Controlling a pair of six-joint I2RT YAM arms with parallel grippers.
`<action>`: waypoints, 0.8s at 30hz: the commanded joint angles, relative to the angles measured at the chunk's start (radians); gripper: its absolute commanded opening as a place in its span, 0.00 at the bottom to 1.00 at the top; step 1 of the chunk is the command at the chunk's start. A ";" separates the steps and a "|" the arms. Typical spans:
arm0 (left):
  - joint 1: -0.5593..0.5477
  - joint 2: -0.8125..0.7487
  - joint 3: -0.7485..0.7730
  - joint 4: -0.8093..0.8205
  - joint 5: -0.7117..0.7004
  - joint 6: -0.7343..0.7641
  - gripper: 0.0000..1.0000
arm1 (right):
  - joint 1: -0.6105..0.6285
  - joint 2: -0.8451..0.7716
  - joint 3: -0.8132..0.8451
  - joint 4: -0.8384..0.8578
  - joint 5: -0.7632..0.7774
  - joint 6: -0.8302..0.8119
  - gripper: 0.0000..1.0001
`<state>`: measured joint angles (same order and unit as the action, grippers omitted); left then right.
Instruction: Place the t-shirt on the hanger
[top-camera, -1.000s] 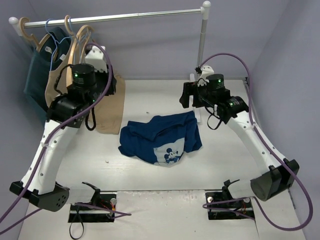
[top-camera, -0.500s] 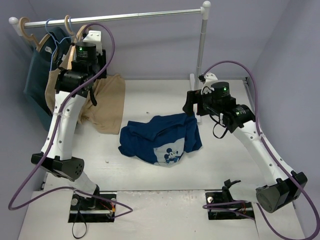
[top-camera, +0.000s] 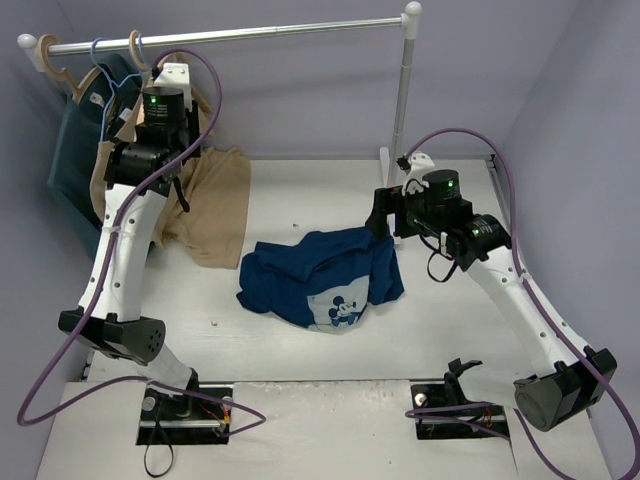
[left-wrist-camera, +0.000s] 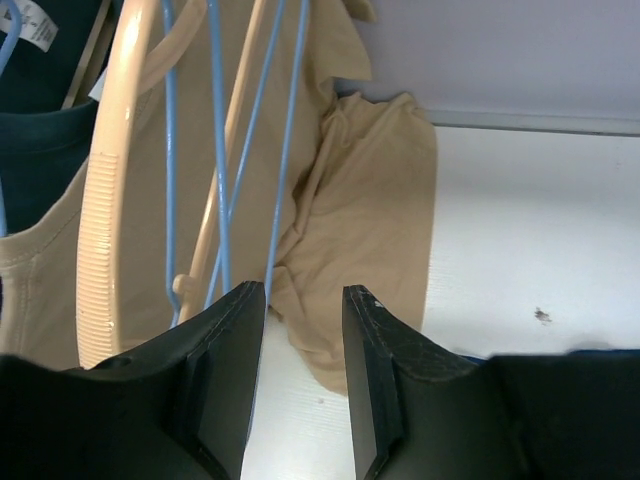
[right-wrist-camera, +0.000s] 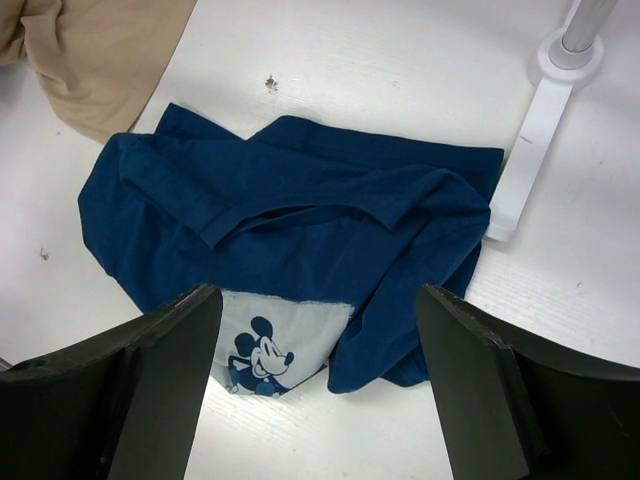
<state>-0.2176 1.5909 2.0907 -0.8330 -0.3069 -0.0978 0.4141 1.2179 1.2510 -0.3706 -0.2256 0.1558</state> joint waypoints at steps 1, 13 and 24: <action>0.000 -0.049 -0.014 0.084 -0.089 0.043 0.36 | 0.009 -0.032 -0.004 0.061 -0.004 -0.005 0.80; 0.000 -0.060 -0.053 0.133 -0.144 0.084 0.37 | 0.009 -0.026 -0.019 0.065 -0.009 -0.013 0.81; 0.001 -0.029 -0.074 0.163 -0.193 0.132 0.37 | 0.009 -0.020 -0.016 0.068 -0.037 -0.022 0.81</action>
<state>-0.2176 1.5780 1.9968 -0.7383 -0.4625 -0.0002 0.4141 1.2148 1.2255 -0.3630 -0.2314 0.1505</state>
